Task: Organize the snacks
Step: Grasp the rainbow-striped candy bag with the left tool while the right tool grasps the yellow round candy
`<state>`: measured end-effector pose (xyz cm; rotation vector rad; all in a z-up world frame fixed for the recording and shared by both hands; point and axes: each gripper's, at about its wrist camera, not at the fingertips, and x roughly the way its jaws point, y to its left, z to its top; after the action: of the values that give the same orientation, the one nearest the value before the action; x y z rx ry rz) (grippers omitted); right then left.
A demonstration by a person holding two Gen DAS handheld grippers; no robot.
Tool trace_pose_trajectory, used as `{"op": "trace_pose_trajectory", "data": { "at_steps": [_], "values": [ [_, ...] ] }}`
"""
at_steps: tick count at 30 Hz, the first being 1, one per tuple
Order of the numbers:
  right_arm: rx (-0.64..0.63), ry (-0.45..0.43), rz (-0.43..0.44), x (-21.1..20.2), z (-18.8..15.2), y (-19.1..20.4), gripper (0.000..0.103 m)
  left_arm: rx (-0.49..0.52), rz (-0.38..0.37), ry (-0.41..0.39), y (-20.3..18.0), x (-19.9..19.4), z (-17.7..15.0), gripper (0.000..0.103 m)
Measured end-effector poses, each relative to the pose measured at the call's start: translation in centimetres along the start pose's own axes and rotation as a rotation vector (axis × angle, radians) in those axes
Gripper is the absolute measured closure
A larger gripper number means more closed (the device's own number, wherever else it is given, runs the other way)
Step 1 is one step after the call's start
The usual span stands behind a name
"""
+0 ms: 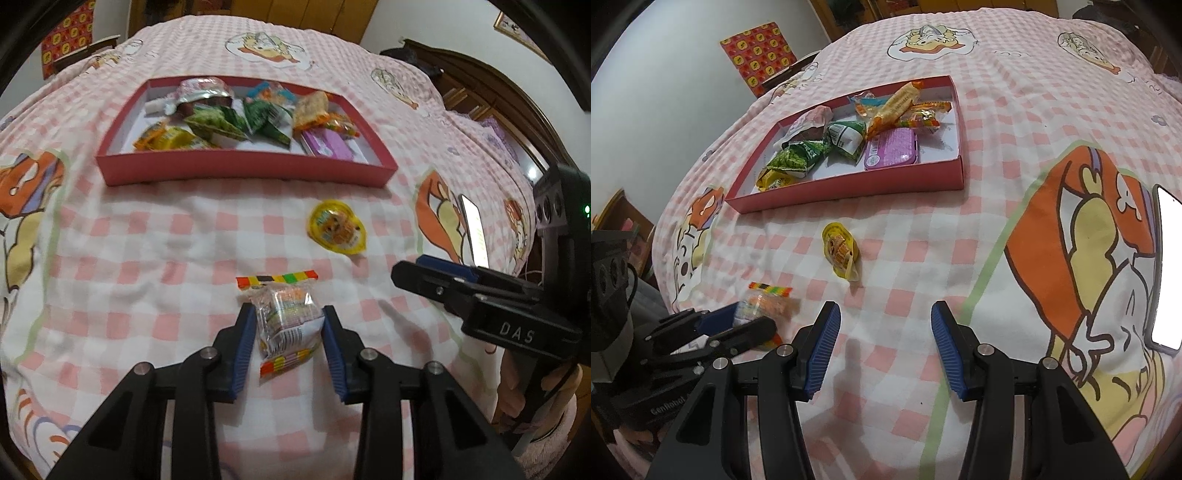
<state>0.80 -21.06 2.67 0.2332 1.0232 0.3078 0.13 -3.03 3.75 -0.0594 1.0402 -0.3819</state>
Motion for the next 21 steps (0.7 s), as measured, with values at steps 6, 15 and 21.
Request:
{"op": "trace_pose_trajectory", "data": {
  "at_steps": [6, 15, 21],
  "values": [
    [-0.009, 0.012, 0.005, 0.7, 0.3, 0.7, 0.050, -0.012, 0.049, -0.042, 1.1, -0.8, 0.4, 0.066],
    [-0.068, 0.004, -0.012, 2.2, 1.6, 2.6, 0.050, -0.050, 0.111, -0.060, 3.3, -0.8, 0.5, 0.066],
    [-0.121, -0.030, -0.050, 3.4, 2.7, 4.2, 0.051, -0.074, 0.107, -0.058, 4.4, -0.7, 0.5, 0.066]
  ]
}}
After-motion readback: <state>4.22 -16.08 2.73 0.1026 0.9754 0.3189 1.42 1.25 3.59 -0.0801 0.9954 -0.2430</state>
